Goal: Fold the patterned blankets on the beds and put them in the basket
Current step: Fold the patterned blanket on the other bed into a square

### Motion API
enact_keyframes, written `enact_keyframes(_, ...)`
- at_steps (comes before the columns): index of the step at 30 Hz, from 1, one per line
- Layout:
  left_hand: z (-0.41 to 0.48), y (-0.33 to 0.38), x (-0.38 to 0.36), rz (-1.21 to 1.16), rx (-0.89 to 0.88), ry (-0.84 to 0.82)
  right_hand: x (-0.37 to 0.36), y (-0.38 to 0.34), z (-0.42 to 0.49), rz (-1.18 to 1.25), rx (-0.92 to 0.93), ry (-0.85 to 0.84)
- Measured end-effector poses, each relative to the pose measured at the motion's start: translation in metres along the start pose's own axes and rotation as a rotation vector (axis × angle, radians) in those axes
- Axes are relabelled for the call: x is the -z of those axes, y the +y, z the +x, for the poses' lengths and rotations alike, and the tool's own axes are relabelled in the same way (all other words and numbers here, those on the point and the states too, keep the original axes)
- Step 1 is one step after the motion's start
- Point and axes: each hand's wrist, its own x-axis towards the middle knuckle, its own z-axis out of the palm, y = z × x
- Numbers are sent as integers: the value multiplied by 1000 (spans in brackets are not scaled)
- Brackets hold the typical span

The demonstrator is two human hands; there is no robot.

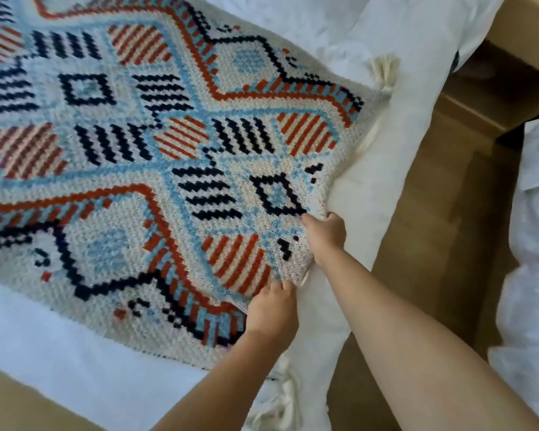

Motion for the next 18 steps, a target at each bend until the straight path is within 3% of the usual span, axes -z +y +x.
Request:
enact_keyframes(4,-24,5,-20,135,-121,-13,21,40,-8,-145,-54,121)
enact_keyframes(9,-60,-18,-21,88,-86,292,5,43,-31,-41,-18,83)
enact_keyframes(18,-110,-64,-42,173,38,147,-27,100,-132,-174,17,-131)
